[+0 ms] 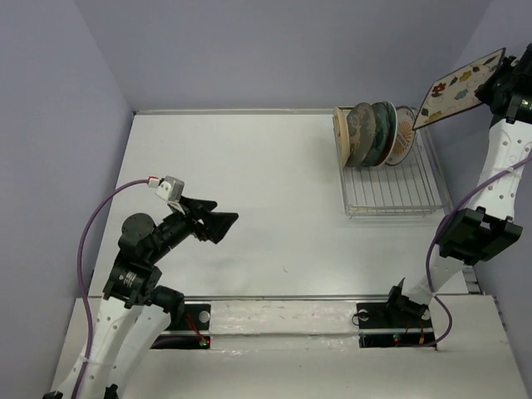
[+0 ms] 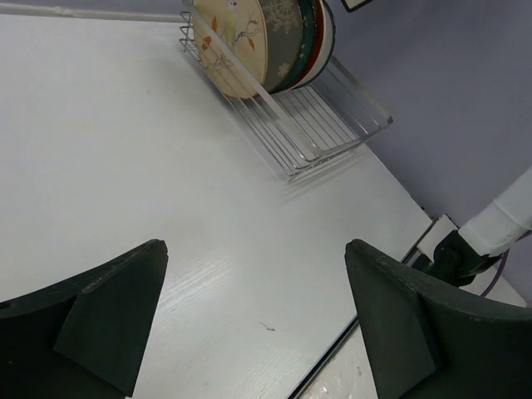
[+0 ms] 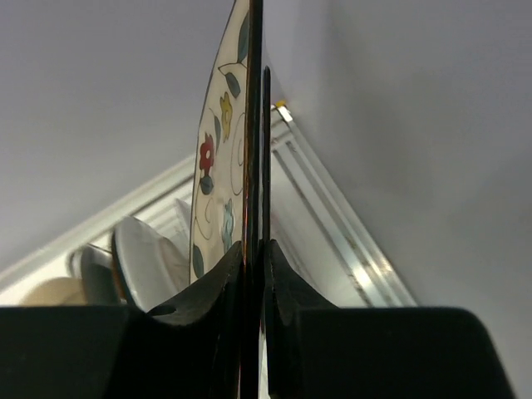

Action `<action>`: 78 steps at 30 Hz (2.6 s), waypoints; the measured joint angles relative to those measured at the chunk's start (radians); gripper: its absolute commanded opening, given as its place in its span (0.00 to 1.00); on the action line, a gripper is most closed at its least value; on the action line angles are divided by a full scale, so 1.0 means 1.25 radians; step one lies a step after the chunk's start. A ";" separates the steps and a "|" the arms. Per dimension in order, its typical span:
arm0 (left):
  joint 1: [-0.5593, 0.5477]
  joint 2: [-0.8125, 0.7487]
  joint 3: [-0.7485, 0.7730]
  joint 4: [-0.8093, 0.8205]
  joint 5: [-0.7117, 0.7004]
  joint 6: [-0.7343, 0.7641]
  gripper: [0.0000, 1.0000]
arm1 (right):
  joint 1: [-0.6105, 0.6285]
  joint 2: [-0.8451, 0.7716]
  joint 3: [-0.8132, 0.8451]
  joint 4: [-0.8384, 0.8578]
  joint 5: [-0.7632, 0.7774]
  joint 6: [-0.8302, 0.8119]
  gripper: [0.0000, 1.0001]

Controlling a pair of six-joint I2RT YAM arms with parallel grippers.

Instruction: Load the plates into the dish rack

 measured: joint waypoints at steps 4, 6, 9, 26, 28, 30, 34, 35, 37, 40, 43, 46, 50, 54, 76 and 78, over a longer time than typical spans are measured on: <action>-0.021 0.000 0.000 -0.007 -0.008 0.001 0.99 | 0.003 0.007 -0.003 -0.042 0.059 -0.103 0.07; -0.026 0.000 0.000 -0.009 -0.010 0.001 0.99 | 0.003 0.007 -0.003 -0.050 0.078 -0.133 0.07; -0.031 0.000 0.000 -0.013 -0.014 0.002 0.99 | 0.002 0.007 -0.003 -0.045 0.106 -0.166 0.07; -0.035 0.019 0.000 -0.017 -0.020 0.001 0.99 | -0.004 0.034 -0.031 -0.009 -0.052 -0.336 0.07; -0.035 0.023 0.000 -0.017 -0.020 0.002 0.99 | -0.004 0.049 -0.031 -0.007 -0.079 -0.348 0.07; -0.035 0.026 0.000 -0.017 -0.020 0.001 0.99 | -0.004 0.065 -0.031 -0.002 -0.101 -0.357 0.07; -0.036 0.028 0.000 -0.018 -0.019 0.002 0.99 | 0.002 0.085 -0.044 0.007 -0.122 -0.373 0.07; -0.036 0.028 0.000 -0.018 -0.020 0.002 0.99 | 0.005 0.090 -0.044 0.006 -0.127 -0.378 0.07; -0.036 0.029 0.000 -0.018 -0.020 0.001 0.99 | 0.007 0.101 -0.044 0.009 -0.137 -0.386 0.07; -0.036 0.032 0.000 -0.018 -0.019 0.002 0.99 | 0.021 0.113 -0.044 0.012 -0.133 -0.399 0.07; -0.036 0.033 0.000 -0.019 -0.019 0.002 0.99 | 0.043 0.122 -0.044 0.016 -0.107 -0.405 0.07; -0.036 0.033 0.000 -0.019 -0.018 0.002 0.99 | 0.078 0.128 -0.044 0.019 -0.053 -0.410 0.07; -0.047 0.033 0.000 -0.019 -0.018 0.002 0.99 | 0.144 0.125 -0.070 0.058 0.058 -0.425 0.07; -0.060 0.033 0.000 -0.019 -0.018 0.002 0.99 | 0.180 0.121 -0.121 0.118 0.123 -0.437 0.07; -0.063 0.032 0.000 -0.022 -0.019 0.001 0.99 | 0.249 0.025 -0.367 0.367 0.282 -0.465 0.07; -0.063 0.033 0.000 -0.022 -0.019 0.002 0.99 | 0.264 0.025 -0.369 0.373 0.298 -0.479 0.07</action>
